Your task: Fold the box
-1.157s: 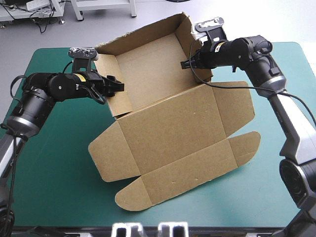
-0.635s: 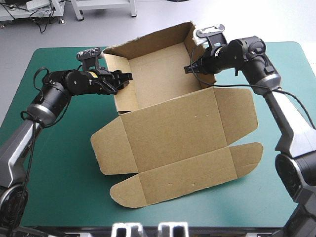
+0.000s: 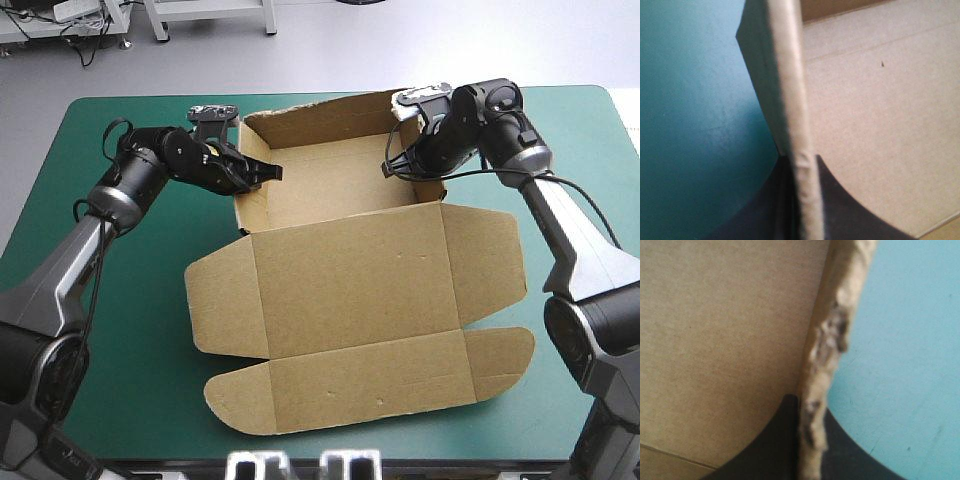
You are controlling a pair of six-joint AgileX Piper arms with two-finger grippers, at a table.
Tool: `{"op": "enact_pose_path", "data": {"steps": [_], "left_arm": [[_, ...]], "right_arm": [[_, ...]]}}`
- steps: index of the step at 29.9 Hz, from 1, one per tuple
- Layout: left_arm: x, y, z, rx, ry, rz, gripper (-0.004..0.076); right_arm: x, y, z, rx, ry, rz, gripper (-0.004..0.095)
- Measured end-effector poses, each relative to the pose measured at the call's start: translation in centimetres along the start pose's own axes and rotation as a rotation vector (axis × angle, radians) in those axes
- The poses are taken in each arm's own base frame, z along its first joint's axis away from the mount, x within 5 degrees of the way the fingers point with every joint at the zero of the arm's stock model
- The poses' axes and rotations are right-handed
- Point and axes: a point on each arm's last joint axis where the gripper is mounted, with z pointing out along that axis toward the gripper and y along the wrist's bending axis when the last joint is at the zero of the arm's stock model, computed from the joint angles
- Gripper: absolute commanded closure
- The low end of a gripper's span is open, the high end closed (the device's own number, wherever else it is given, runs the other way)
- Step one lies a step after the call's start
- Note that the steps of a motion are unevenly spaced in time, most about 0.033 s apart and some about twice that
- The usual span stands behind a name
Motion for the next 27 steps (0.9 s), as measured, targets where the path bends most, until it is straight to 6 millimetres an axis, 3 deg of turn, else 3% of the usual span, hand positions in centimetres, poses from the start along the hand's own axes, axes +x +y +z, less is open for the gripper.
{"op": "enact_pose_path", "data": {"steps": [7, 14, 20, 27], "left_arm": [[-1.9, -2.0, 2.5, -0.088, 0.136, 0.138, 0.0734], [-1.6, -3.8, 5.8, -0.204, 0.249, 0.199, 0.0734], [-0.9, -3.8, 8.3, -0.228, 0.291, 0.104, 0.0734], [-0.7, -3.5, 9.0, -0.261, 0.304, 0.116, 0.0734]], "right_arm": [[0.4, -0.5, 1.4, -0.001, 0.071, 0.048, 0.0931], [0.7, -0.8, 2.4, 0.028, 0.108, 0.075, 0.0932], [0.8, -1.3, 4.1, 0.066, 0.148, 0.083, 0.0932], [1.3, -1.3, 7.8, 0.034, 0.227, 0.104, 0.0932]]}}
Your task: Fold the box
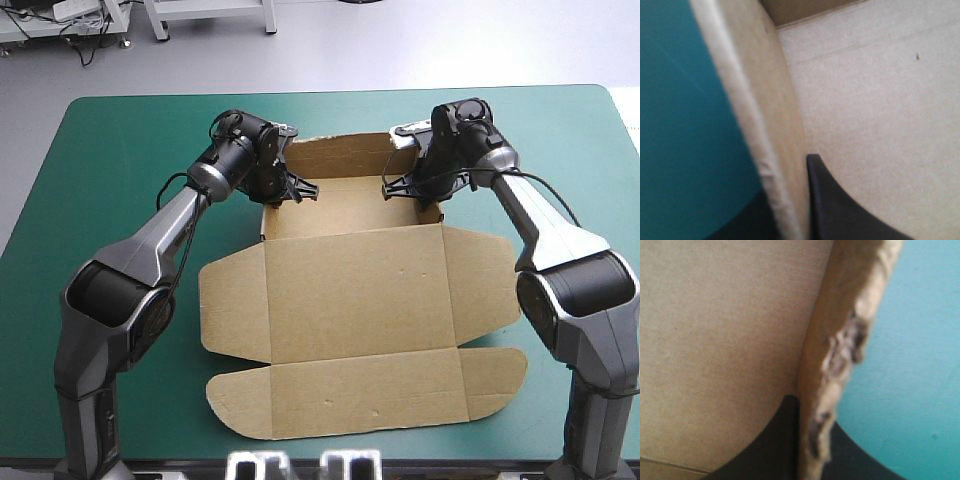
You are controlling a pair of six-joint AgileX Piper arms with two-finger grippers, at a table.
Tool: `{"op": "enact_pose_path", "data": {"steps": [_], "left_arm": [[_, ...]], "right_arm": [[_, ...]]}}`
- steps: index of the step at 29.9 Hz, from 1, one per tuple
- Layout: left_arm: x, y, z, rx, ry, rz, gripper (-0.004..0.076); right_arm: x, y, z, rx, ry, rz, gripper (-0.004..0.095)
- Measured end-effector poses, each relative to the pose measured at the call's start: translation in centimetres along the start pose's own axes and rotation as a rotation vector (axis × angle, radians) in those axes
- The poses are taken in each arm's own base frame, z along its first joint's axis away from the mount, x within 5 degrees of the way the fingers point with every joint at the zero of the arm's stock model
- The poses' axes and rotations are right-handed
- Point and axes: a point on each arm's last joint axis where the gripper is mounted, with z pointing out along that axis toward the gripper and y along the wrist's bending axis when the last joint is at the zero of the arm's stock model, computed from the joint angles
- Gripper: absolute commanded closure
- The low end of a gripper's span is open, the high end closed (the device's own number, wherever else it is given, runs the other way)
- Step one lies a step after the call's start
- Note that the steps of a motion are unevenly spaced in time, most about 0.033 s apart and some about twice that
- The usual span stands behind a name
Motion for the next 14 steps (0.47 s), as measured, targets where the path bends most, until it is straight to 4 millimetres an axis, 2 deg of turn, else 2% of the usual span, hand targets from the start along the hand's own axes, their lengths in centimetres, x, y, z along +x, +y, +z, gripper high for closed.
{"op": "enact_pose_path", "data": {"steps": [4, 14], "left_arm": [[-0.1, 0.4, 0.3, -0.043, -0.003, 0.018, 0.0734], [-0.1, 0.3, 1.5, -0.066, 0.012, 0.033, 0.0720]], "right_arm": [[-0.1, 0.3, 2.4, -0.037, 0.052, 0.014, 0.0932], [-0.2, 0.3, 2.5, -0.041, 0.052, 0.009, 0.0932]]}}
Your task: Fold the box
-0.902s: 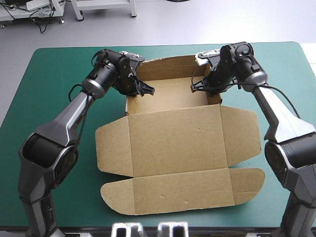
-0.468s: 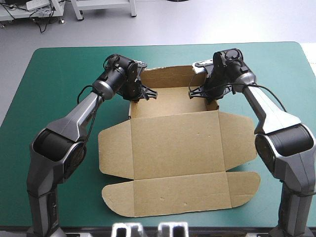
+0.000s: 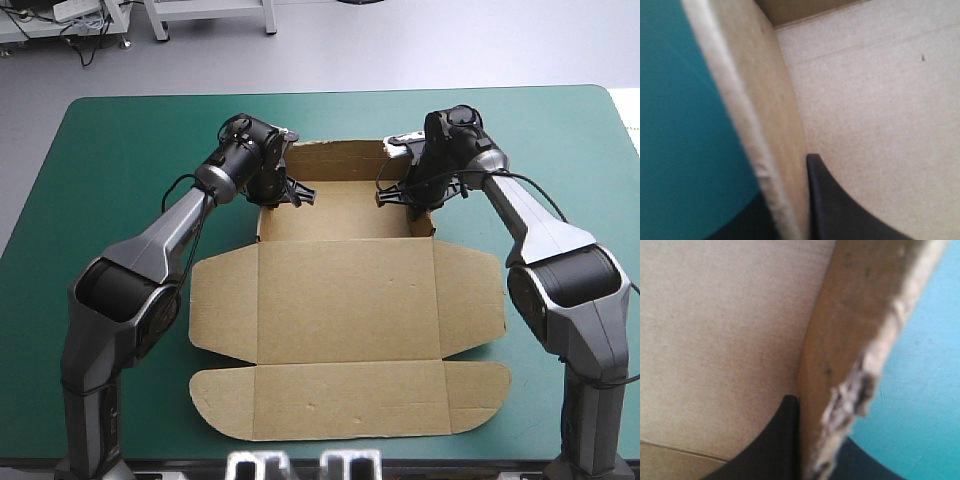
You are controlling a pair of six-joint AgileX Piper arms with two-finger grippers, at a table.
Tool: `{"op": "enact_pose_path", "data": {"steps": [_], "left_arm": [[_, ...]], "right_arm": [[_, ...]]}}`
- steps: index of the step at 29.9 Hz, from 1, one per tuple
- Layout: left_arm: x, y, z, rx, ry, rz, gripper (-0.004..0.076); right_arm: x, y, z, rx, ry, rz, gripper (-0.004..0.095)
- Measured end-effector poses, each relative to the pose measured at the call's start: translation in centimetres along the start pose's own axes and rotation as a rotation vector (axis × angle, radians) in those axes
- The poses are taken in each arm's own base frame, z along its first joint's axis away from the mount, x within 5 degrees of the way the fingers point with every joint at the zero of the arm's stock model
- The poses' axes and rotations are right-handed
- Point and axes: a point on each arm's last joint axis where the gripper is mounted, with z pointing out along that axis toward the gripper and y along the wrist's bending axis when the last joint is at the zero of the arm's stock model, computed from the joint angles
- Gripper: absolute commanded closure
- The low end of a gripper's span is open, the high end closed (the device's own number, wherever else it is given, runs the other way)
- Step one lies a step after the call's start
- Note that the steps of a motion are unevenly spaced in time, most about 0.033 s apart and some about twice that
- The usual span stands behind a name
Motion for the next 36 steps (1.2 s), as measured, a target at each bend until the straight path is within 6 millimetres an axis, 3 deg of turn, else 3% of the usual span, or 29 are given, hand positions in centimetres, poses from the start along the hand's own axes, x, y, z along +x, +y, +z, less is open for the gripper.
{"op": "enact_pose_path", "data": {"steps": [4, 6, 11, 13, 15, 20, 30, 33, 36], "left_arm": [[0.1, -0.1, 0.3, 0.000, 0.014, 0.002, 0.0601], [0.1, -0.1, 0.3, 0.004, 0.018, 0.007, 0.0495], [0.3, -0.2, 0.3, 0.044, 0.046, 0.029, 0.0170], [0.5, 0.0, 0.4, 0.045, 0.067, 0.046, 0.0074], [0.4, 0.4, 0.4, 0.045, 0.071, 0.042, 0.0037], [0.3, 1.0, -0.8, 0.094, 0.041, 0.002, 0.0038], [0.8, 2.6, -8.1, 0.073, -0.125, 0.007, 0.0054], [1.4, 3.1, -10.7, 0.070, -0.183, 0.041, 0.0157], [2.3, 3.6, -14.2, 0.071, -0.260, 0.093, 0.0377]], "right_arm": [[0.0, 0.0, 0.0, 0.003, 0.000, -0.009, 0.0847], [0.0, 0.0, 0.0, 0.003, 0.000, -0.033, 0.0698], [0.0, 0.3, 0.0, -0.025, 0.001, -0.068, 0.0207], [0.0, 0.6, 0.0, -0.044, 0.001, -0.069, 0.0102], [0.0, 0.9, 0.0, -0.049, -0.002, -0.069, 0.0075], [0.1, 0.9, -1.1, -0.038, -0.032, -0.073, 0.0076], [1.5, 1.0, -8.8, 0.042, -0.197, -0.116, 0.0076], [2.1, 1.1, -10.9, 0.043, -0.242, -0.126, 0.0076], [3.0, 1.3, -13.3, 0.044, -0.296, -0.141, 0.0077]]}}
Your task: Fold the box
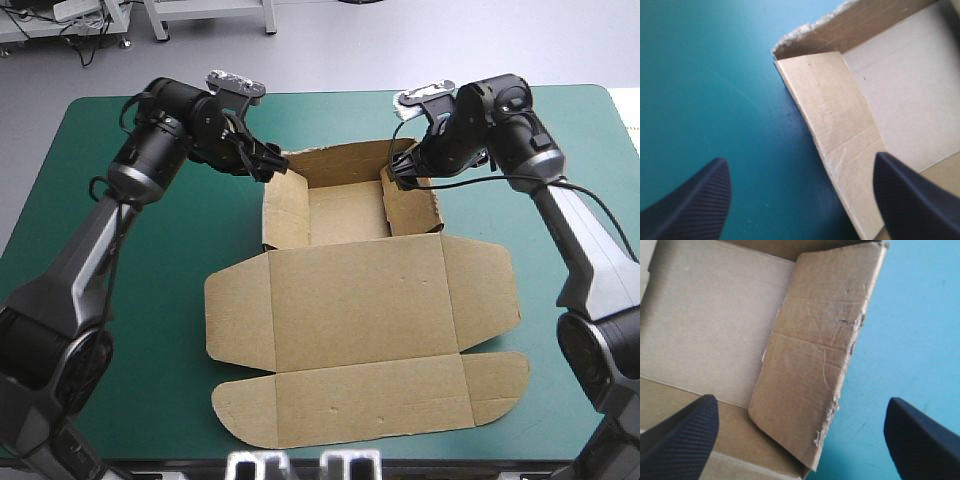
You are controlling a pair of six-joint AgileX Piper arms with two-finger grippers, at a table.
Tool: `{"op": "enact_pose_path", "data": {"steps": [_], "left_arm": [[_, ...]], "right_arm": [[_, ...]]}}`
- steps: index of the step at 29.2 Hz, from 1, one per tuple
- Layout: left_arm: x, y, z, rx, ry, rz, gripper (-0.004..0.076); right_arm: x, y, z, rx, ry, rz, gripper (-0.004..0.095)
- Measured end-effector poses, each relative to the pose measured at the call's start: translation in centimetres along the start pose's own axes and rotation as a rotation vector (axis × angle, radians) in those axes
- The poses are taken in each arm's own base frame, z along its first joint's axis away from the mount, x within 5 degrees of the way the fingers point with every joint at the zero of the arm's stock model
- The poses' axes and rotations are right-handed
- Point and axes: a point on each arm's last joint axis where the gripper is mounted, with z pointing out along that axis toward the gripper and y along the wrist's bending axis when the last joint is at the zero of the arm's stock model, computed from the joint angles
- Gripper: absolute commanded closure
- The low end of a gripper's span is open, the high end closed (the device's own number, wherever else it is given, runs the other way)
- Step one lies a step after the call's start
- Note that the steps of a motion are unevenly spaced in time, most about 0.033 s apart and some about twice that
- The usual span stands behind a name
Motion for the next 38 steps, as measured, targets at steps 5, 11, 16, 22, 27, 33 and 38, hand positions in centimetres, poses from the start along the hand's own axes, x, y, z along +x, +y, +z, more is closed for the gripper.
{"op": "enact_pose_path", "data": {"steps": [5, 11, 16, 22, 27, 33, 38], "left_arm": [[1.7, 0.1, -8.1, 0.046, -0.160, 0.083, 0.0725], [7.3, 0.1, -14.9, 0.092, -0.262, 0.165, 0.0731], [13.4, 0.4, -14.5, 0.072, -0.178, 0.179, 0.0731], [20.1, 1.6, -11.9, -0.050, -0.041, 0.187, 0.0731], [23.6, 1.9, -12.2, -0.068, -0.056, 0.143, 0.0731], [25.6, 2.0, -14.3, -0.071, -0.156, 0.098, 0.0731], [26.0, 2.1, -14.8, -0.069, -0.179, 0.073, 0.0731]], "right_arm": [[0.6, 0.2, -4.9, 0.009, -0.102, -0.047, 0.0103], [1.3, 0.2, -8.0, 0.039, -0.167, -0.089, 0.0104], [1.2, 0.1, -7.7, 0.048, -0.160, -0.097, 0.0104], [0.6, -0.2, -4.9, 0.055, -0.095, -0.117, 0.0112], [0.0, -0.6, 0.9, 0.037, 0.026, -0.111, 0.0177], [0.4, -2.7, 9.5, -0.026, 0.181, -0.022, 0.0259], [0.8, -3.7, 12.6, -0.044, 0.221, 0.012, 0.0346]]}}
